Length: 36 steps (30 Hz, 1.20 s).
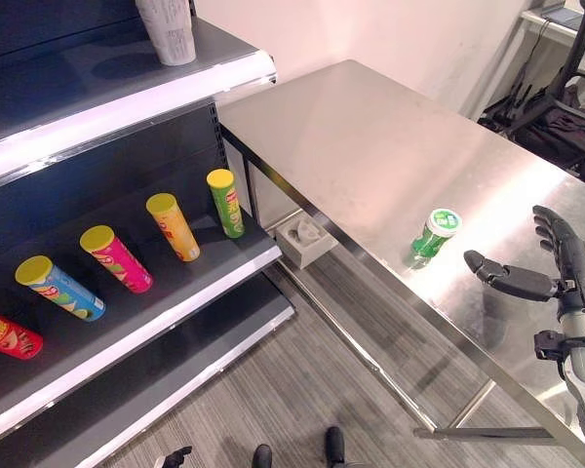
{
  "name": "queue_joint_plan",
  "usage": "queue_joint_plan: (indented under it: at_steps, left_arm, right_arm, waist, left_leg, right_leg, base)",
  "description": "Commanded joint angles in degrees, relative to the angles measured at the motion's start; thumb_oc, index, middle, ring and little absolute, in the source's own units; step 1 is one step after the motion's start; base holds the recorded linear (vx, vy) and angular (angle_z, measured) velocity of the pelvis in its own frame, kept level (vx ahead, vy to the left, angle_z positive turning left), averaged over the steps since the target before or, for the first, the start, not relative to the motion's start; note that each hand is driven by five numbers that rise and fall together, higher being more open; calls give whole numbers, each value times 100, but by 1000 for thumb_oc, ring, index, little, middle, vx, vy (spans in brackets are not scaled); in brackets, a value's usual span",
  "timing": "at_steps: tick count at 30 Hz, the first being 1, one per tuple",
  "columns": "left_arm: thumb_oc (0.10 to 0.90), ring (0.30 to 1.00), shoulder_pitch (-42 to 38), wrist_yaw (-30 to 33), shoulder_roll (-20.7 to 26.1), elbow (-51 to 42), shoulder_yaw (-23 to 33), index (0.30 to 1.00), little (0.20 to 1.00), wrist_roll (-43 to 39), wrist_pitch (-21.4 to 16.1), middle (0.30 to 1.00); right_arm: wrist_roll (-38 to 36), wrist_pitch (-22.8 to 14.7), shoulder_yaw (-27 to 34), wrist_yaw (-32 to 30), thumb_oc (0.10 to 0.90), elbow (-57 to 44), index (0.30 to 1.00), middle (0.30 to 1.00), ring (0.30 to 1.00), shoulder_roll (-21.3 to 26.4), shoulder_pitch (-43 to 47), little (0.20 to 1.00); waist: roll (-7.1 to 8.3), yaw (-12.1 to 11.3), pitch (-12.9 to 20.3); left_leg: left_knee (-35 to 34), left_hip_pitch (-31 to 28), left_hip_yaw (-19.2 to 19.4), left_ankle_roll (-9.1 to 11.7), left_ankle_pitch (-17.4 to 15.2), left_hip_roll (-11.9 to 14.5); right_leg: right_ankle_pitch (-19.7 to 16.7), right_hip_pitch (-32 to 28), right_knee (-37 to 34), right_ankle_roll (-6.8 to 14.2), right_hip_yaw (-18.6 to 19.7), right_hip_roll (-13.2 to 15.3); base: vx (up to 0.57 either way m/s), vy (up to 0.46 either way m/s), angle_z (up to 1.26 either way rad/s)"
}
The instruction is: Put the goods on the table back onto the shelves and tidy them up.
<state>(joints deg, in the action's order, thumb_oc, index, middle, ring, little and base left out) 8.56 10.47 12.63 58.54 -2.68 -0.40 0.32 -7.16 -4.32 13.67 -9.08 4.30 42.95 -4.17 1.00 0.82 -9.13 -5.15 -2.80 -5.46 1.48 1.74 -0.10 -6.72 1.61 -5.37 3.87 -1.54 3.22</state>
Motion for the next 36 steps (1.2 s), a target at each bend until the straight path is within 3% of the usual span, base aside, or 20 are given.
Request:
queue_joint_plan:
  at_steps: [1, 17, 18, 19, 20, 32, 34, 35, 36]
  left_arm:
    - [800, 900, -253, 35, 347, 228, -136, 900, 900, 110, -115, 900]
    - [800, 900, -126, 197, 404, 186, -230, 900, 900, -39, -121, 900]
    - [800, 900, -128, 206, 404, 185, -229, 900, 900, -50, -118, 900]
    - [800, 900, -136, 221, 410, 170, -225, 900, 900, -57, -113, 900]
    - [800, 900, -127, 225, 406, 158, -222, 900, 900, -50, -109, 900]
    - [800, 900, -158, 273, 424, 111, -128, 900, 900, -1, -95, 900]
    - [800, 900, -214, 236, 488, 145, -105, 900, 900, 2, -78, 900]
    - [800, 900, -226, 124, 567, 73, -187, 900, 900, -72, -123, 900]
    - [800, 900, -219, 98, 577, 59, -225, 900, 900, -75, -130, 900]
  right_arm:
    - [54, -345, 292, -263, 800, -126, 900, 900, 900, 196, 588, 900]
    - [804, -156, -493, -725, 800, 598, 900, 900, 900, 323, 1490, 900]
    - [816, -153, -513, -760, 750, 622, 825, 825, 825, 335, 1528, 825]
    - [860, -147, -516, -791, 530, 617, 495, 495, 495, 356, 1537, 495]
    - [868, -141, -482, -806, 400, 593, 300, 300, 300, 355, 1523, 300]
    - [1176, -142, 91, -935, 400, 7, 300, 300, 300, 565, 1208, 300]
    - [852, -253, 135, -782, 400, -320, 300, 300, 300, 872, 1423, 300]
    - [-16, -534, 22, -412, 400, -729, 300, 300, 300, 1505, 2092, 300]
    - [-223, -588, -23, -324, 400, -757, 300, 300, 300, 1561, 2209, 300]
  waist:
    - [211, -170, 246]
    - [188, -455, 101]
    - [190, -461, 97]
    - [196, -463, 90]
    - [196, -462, 91]
    - [252, -383, 170]
    - [323, -394, 262]
    - [466, -508, 383]
    - [486, -537, 395]
  left_leg:
    - [15, 156, 157, 118, -364, -75]
    - [15, 209, -79, 91, -354, -120]
    - [15, 211, -91, 89, -356, -121]
    - [15, 211, -95, 90, -356, -123]
    - [15, 200, -104, 88, -364, -121]
    - [15, 77, -69, 107, -441, -64]
    - [15, 26, -63, 154, -439, -2]
    - [15, 40, -204, 301, -346, 122]
    - [15, 58, -242, 328, -317, 137]
  right_leg:
    - [457, -144, 100, 450, -114, 137]
    - [560, -183, 116, 411, -227, 163]
    - [563, -181, 121, 408, -231, 164]
    - [567, -182, 121, 406, -238, 163]
    - [571, -189, 128, 406, -238, 168]
    - [620, -314, 100, 396, -219, 143]
    - [675, -370, 131, 366, -237, 105]
    - [778, -444, 184, 278, -389, 11]
    - [791, -444, 186, 263, -421, -6]
  base:
    - [15, -14, 5]
    - [27, -7, 10]
    - [0, 0, 0]
    - [0, 0, 0]
    - [0, 0, 0]
    - [-4, -11, 0]
    - [-91, -195, 2]
    - [-140, -275, 16]
    - [-132, -239, 33]
